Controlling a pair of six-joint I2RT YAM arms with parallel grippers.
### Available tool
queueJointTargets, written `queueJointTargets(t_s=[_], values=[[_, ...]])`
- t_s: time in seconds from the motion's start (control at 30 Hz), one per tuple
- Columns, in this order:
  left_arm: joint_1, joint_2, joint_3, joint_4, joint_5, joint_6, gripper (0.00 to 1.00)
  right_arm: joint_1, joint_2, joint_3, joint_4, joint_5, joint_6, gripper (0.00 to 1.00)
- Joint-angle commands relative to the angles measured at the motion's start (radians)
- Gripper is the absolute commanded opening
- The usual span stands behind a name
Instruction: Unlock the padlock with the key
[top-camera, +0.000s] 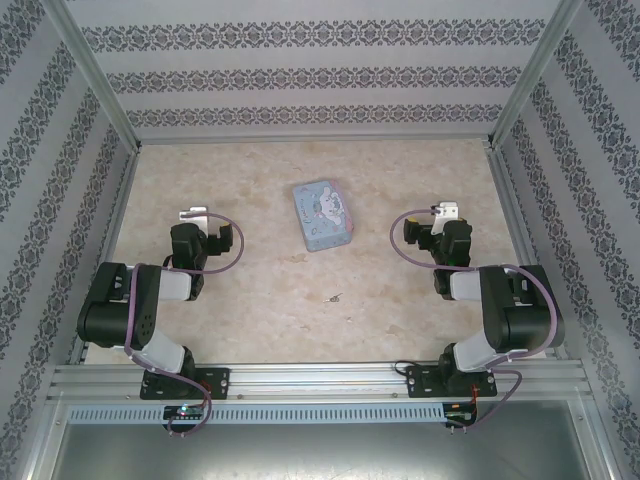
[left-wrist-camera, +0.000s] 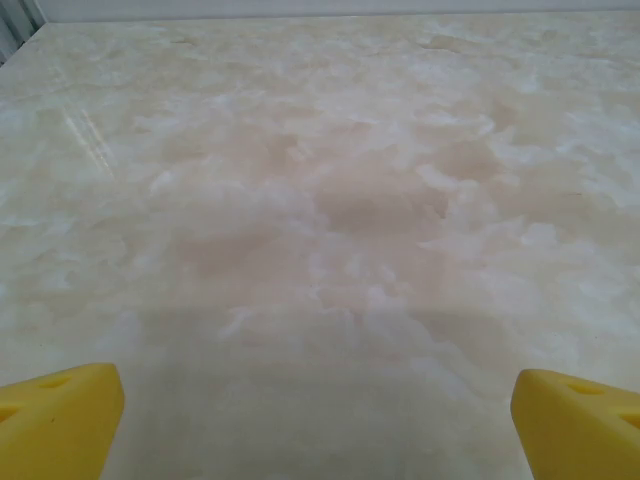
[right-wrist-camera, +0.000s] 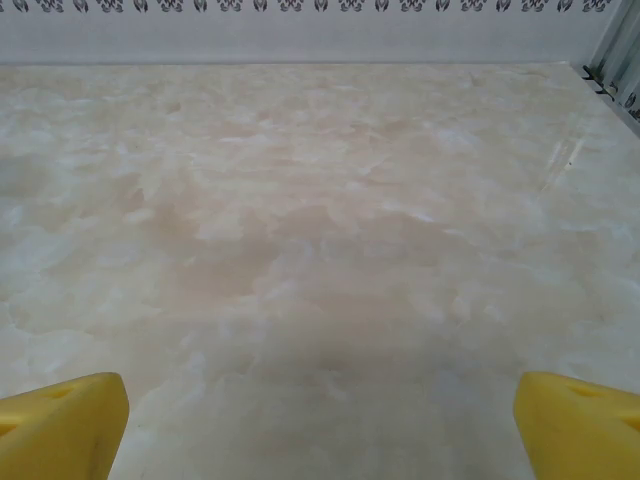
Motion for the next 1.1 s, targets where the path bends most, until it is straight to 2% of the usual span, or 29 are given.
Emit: queueJointTargets(t_s=[0.0,0.83,0.9,0.97,1.07], values=[[0.009,-0.002,0.008,0.021,0.009,0.010,1.00,-0.002,-0.017,0.010,0.022,-0.012,0.004,0.98],[0.010,-0.001,0.009,0.019,0.012,0.010,1.00,-0.013,-0.015,0.014,0.020,-0.032,0.015,0.98],[0.010,-0.017,0.007,0.014,0.005,0.007,1.00,-0.013,-0.040,0.017,0.015,0.009,0.038,0.98],[0.010,-0.081,0.055,-0.132,-0.032,-0.008,1.00,-0.013,-0.136,0.077,-0.178,0.045,0.050,0.98],[0.010,-0.146,0.232,-0.507,-0.095,-0.049,1.00,-0.023,-0.251,0.159,-0.418,0.082,0.143,0.98]])
